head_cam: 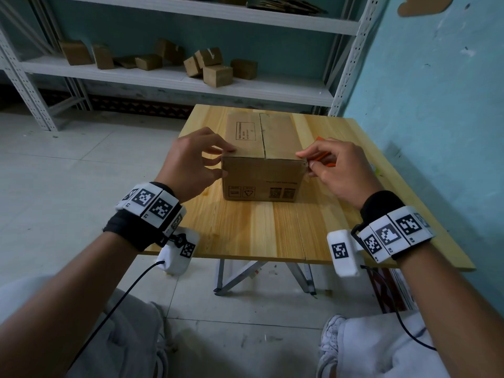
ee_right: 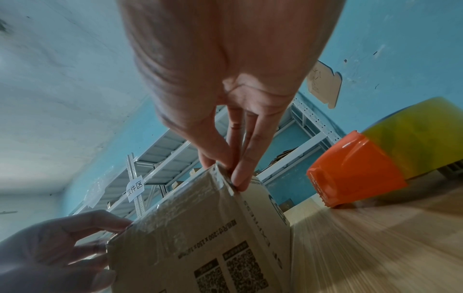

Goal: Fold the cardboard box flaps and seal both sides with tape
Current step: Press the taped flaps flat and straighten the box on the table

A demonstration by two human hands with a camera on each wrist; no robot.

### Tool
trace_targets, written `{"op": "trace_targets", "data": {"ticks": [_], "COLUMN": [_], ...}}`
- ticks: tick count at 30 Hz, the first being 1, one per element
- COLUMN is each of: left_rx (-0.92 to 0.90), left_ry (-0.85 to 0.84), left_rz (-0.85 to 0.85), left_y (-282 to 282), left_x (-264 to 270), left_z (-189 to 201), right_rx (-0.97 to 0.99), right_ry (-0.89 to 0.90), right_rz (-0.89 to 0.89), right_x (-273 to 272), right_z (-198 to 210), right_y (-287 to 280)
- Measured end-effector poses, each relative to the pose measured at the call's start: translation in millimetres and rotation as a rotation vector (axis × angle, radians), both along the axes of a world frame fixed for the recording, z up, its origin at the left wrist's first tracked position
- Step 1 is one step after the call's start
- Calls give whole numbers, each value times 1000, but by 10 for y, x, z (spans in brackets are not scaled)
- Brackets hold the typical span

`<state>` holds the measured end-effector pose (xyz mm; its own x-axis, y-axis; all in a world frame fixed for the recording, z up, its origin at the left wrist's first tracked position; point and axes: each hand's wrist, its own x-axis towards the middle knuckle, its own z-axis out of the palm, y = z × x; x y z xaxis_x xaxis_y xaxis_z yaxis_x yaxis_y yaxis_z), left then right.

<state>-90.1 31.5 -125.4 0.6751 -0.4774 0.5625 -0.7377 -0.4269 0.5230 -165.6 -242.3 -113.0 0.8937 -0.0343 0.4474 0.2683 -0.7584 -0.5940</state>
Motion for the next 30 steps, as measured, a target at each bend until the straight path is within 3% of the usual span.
{"op": "trace_targets", "data": {"ticks": [30], "left_rx": [71], "left_ry": [16], "left_rz": [47], "left_y": [-44], "left_x": [-30], "left_z": [29], "right_rx": [-59], "right_ry": [17], "right_rz": [17], "right_x": [-31], "right_z": [18], "right_y": [-16]}}
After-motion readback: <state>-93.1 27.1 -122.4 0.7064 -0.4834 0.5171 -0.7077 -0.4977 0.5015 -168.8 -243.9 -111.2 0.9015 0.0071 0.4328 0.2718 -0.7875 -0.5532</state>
